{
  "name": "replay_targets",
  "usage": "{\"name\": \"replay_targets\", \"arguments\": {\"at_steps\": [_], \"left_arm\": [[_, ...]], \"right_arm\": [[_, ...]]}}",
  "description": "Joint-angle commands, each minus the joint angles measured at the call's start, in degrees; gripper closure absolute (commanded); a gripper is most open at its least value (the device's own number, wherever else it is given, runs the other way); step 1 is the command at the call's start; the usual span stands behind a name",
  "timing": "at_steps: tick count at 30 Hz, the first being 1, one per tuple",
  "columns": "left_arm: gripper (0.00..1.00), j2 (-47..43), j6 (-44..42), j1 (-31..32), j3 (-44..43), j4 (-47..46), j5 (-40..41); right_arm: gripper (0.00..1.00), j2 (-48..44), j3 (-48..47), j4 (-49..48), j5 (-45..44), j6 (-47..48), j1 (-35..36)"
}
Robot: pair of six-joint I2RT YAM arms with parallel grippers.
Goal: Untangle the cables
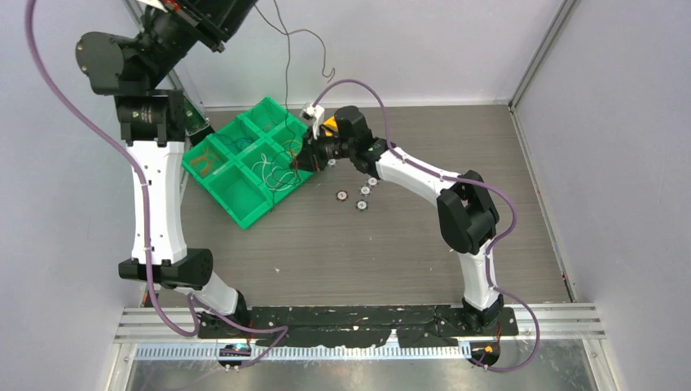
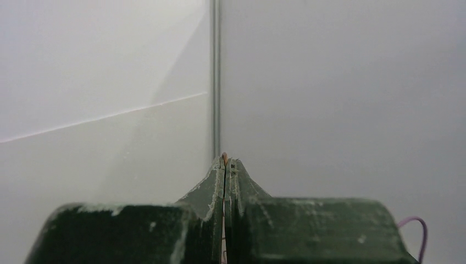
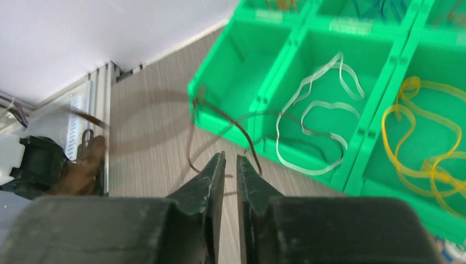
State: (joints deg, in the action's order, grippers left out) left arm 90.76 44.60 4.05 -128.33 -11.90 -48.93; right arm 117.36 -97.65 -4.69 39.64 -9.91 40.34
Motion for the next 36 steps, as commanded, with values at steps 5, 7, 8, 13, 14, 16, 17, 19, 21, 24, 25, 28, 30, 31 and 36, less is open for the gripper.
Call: {"name": "replay_targets", "arguments": {"at_steps": [5, 7, 8, 13, 14, 16, 17, 19, 21, 24, 25, 28, 30, 31, 36], "left_arm": [[1.00, -1.51, -3.68, -7.59, -5.40, 0.59, 10.35], [1.00, -1.93, -3.73, -8.75, -5.04, 0.26, 12.30], [1.00, -2.10, -3.59, -9.13, -4.66, -0.16, 12.92], [1.00, -1.78, -3.56, -9.32, -4.47, -0.69, 12.35], [1.00, -1.73, -3.75, -9.40, -4.36, -0.33, 12.32], [1.00, -2.08, -3.96, -9.55, -3.53, 0.38, 11.80], [1.00, -2.51, -4.22, -9.63, -2.07, 0.66, 11.25], [1.00, -4.30, -5.24, -10.19, 2.16, 1.34, 10.22], [1.00, -6.91, -6.98, -11.23, 8.00, 3.39, 9.75], [1.00, -10.96, -10.59, -14.35, 17.28, 8.30, 8.11], [1.00, -12.03, -11.24, -15.67, 20.34, 9.28, 6.84], [1.00, -14.37, -12.01, -19.72, 28.05, 8.91, -0.68], [1.00, -14.83, -11.84, -21.37, 31.14, 10.22, -4.99], [1.00, -14.92, -12.03, -21.94, 32.31, 11.23, -6.79], [1.00, -16.64, -16.77, -23.48, 40.48, 14.04, -10.17]], "right_arm": [[0.95, -3.57, 10.31, 24.73, -5.44, 19.24, -11.55], [0.95, -5.86, 11.96, 30.39, -5.91, 22.36, -15.57], [0.95, -7.37, 12.39, 32.30, -6.16, 24.56, -16.83], [0.95, -12.36, 13.67, 44.15, -6.53, 34.90, -22.69], [0.95, -13.74, 13.77, 46.13, -7.15, 36.07, -23.21], [0.94, -15.38, 13.98, 48.38, -8.28, 39.13, -25.02], [0.95, -16.17, 14.07, 48.86, -8.49, 40.60, -26.38], [0.95, -16.79, 13.96, 49.99, -8.55, 41.67, -28.02], [0.91, -16.80, 13.02, 51.11, -7.33, 41.82, -28.39], [0.80, -16.53, 11.64, 50.56, -5.57, 38.81, -28.45], [0.75, -16.30, 11.40, 50.34, -4.77, 37.07, -28.46], [0.64, -16.29, 11.05, 49.04, -3.86, 34.16, -28.47], [0.57, -16.46, 11.07, 48.42, -3.59, 33.53, -28.47], [0.56, -16.37, 10.96, 48.19, -3.33, 33.41, -28.47], [0.55, -14.98, 9.49, 49.05, -2.98, 32.95, -28.47]]}}
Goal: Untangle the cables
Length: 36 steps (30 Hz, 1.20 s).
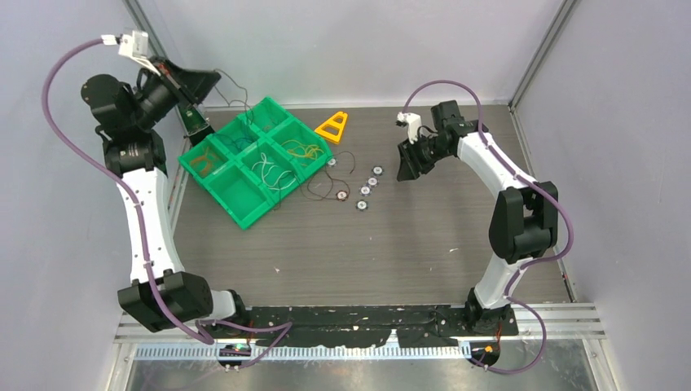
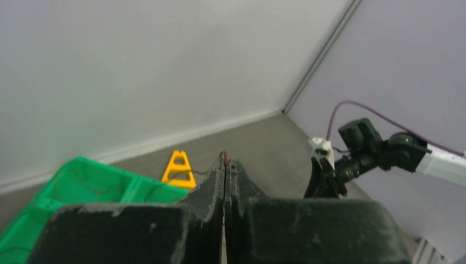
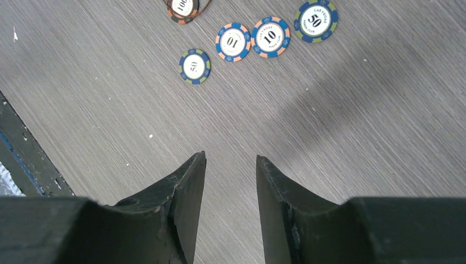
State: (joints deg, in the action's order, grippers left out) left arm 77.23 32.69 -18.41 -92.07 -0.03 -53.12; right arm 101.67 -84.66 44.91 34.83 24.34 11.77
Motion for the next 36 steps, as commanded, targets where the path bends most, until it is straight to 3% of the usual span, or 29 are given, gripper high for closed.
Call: {"name": "replay_targets", "arguments": {"at_steps": [1, 10, 21, 25, 30, 36], "left_arm": [[1.00, -3.40, -6.47, -1.32, 5.81, 2.56, -6.22], [1.00, -2.89, -16.51, -6.17, 14.07, 5.15, -8.26], [1.00, -5.94, -15.11, -8.39, 13.42, 8.90, -14.35], [1.00, -8.91, -14.99, -8.68, 15.94, 8.59, -14.03], [1.00, -9.37, -8.88, -9.44, 16.12, 3.46, -14.04], [1.00, -9.33, -11.53, -10.53, 16.88, 6.41, -12.60]], "right_arm": [[0.55, 0.85, -3.97, -0.13, 1.89, -1.39, 0.10], [0.55, 1.35, -4.76, 1.50, 1.27, -0.83, 0.14], [0.55, 1.90, -4.61, 2.15, 0.82, -0.47, 0.09], [0.55, 2.39, -4.72, 2.20, 1.04, -0.74, 0.09], [0.55, 3.33, -5.09, 2.44, 1.18, -1.31, 0.05], [0.55, 3.26, -4.78, 2.42, 1.45, -1.43, 0.08]]}}
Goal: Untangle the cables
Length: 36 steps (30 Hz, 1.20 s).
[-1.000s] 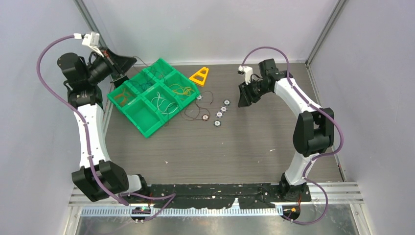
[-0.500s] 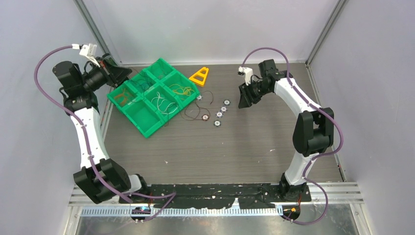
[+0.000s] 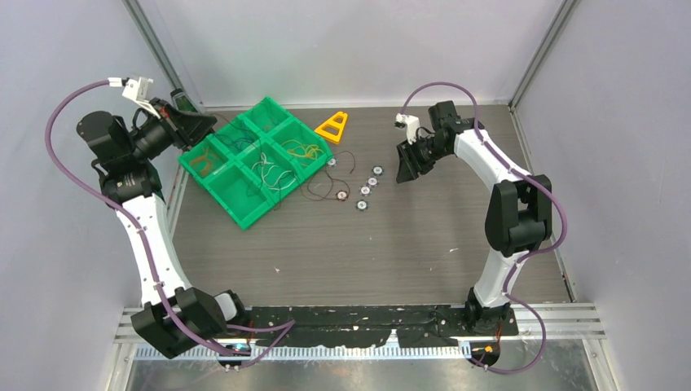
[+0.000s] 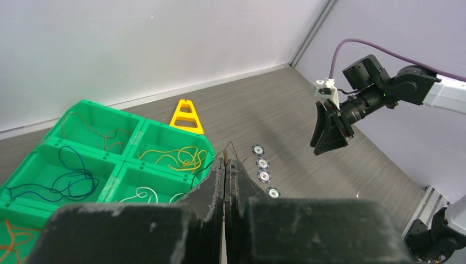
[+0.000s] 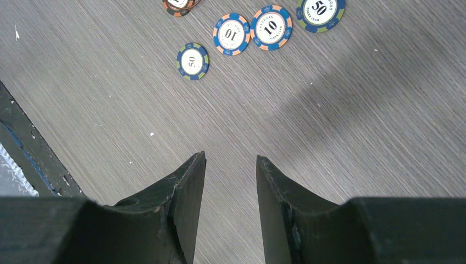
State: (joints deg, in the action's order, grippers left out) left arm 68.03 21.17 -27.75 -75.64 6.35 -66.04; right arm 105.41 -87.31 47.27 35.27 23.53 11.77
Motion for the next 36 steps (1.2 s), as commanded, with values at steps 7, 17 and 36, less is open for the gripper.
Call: {"name": "replay_targets", "arguments": {"at_steps": [7, 17, 36], "left_arm": [[1.00, 2.79, -15.65, -1.97, 1.07, 10.20, 6.64], [1.00, 11.18, -44.95, -3.76, 0.87, 25.47, 23.10], [1.00, 19.79, -56.88, 11.05, 3.43, 36.90, 43.00]], "right_arm": [[0.55, -0.64, -1.82, 0.34, 0.93, -0.53, 0.11], [0.55, -1.22, -1.47, 1.30, 0.49, 0.49, 0.09], [0.55, -0.60, -1.81, 1.85, 0.38, 0.76, 0.02]]}}
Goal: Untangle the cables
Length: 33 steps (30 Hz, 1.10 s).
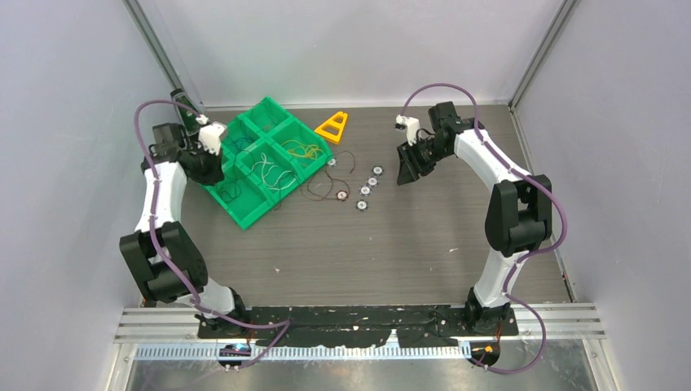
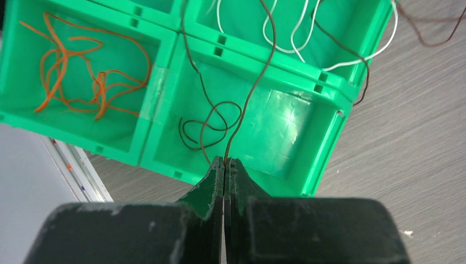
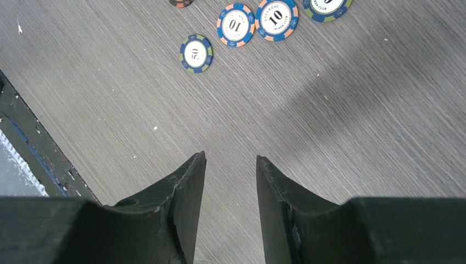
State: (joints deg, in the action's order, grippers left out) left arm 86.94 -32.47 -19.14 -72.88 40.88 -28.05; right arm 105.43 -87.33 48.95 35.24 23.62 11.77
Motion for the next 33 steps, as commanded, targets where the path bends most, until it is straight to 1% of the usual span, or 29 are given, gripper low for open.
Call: {"name": "replay_targets", "arguments": {"at_steps": [1, 5, 10, 14, 17, 18, 20, 22, 25, 26, 29, 31, 33], "left_arm": [[1.00, 0.95, -3.50, 3.18, 1.07, 2.35, 5.93], [1.00, 1.87, -2.61, 4.61, 2.09, 0.21, 7.29], [1.00, 8.35, -0.20, 6.88, 0.70, -3.19, 9.85], [1.00, 13.18, 0.88, 7.18, -0.28, -5.10, 11.21], [1.00, 14.28, -0.25, 7.14, -0.34, -5.24, 11.17], [0.95, 13.83, -0.80, 7.06, -0.18, -4.61, 10.19], [0.76, 11.20, -2.06, 6.56, 0.02, -2.46, 6.03], [0.61, 6.53, -3.51, 5.94, 0.69, -0.45, 3.17], [0.43, 1.52, -8.13, 5.37, -0.01, 5.16, 0.26], [0.40, 0.29, -9.30, 4.93, -0.60, 7.05, -0.86], [0.39, -1.57, -11.78, 3.20, -4.71, 13.13, -4.23], [0.39, -1.63, -9.95, 1.61, -8.26, 14.27, -6.87], [0.38, -0.83, -6.26, 1.10, -11.61, 12.66, -8.35]], "right_arm": [[0.55, -0.76, -1.66, 0.17, 0.41, 0.66, 0.01], [0.55, -0.86, -1.09, 0.14, 0.54, 0.69, 0.02], [0.55, -0.12, -1.33, -0.08, 1.06, -0.03, -0.04], [0.55, -0.28, -1.65, -0.09, 0.90, -0.06, -0.01], [0.55, -0.73, -1.15, 0.14, 0.69, 0.43, -0.08], [0.55, -0.94, -1.03, 0.16, 0.59, 0.54, -0.08], [0.55, -1.38, -0.66, 0.43, 0.47, 0.91, -0.12], [0.55, -1.82, -0.28, 0.54, 0.38, 1.19, -0.23], [0.55, -2.11, 0.39, 0.53, 0.50, 1.20, -0.41], [0.55, -2.09, 0.44, 0.53, 0.56, 1.20, -0.47], [0.55, -1.99, 0.47, 0.53, 0.76, 1.21, -0.52], [0.55, -1.84, 0.30, 0.53, 1.09, 1.24, -0.51], [0.55, -1.46, 0.05, 0.53, 1.51, 1.14, -0.50]]}}
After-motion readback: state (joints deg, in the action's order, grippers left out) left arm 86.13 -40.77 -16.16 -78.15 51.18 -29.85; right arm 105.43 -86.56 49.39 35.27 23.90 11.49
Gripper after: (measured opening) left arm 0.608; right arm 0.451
